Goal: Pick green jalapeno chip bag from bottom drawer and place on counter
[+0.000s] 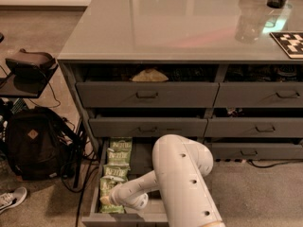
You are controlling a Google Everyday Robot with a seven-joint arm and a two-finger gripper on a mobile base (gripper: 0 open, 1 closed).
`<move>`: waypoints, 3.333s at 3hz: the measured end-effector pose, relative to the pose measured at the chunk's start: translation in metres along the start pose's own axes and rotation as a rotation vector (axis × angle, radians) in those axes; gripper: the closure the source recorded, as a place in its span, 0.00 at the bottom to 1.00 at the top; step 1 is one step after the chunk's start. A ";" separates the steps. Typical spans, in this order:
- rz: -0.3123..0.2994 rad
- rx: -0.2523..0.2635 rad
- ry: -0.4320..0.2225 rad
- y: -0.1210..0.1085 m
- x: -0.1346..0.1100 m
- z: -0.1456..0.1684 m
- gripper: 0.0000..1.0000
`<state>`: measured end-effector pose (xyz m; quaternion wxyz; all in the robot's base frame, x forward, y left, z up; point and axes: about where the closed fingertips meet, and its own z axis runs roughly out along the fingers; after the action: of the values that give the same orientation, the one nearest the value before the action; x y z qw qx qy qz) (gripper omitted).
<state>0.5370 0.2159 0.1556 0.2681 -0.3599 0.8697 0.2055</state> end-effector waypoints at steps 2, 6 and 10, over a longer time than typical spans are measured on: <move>0.010 0.004 0.006 -0.002 0.002 0.000 0.87; -0.077 -0.297 -0.251 0.012 -0.037 -0.117 1.00; -0.152 -0.281 -0.504 -0.142 -0.082 -0.388 1.00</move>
Offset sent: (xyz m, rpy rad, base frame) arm 0.0030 -0.0330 -0.0288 0.0545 0.0220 -0.0993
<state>0.5670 -0.0481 0.4818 0.4377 -0.3954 0.7093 0.3860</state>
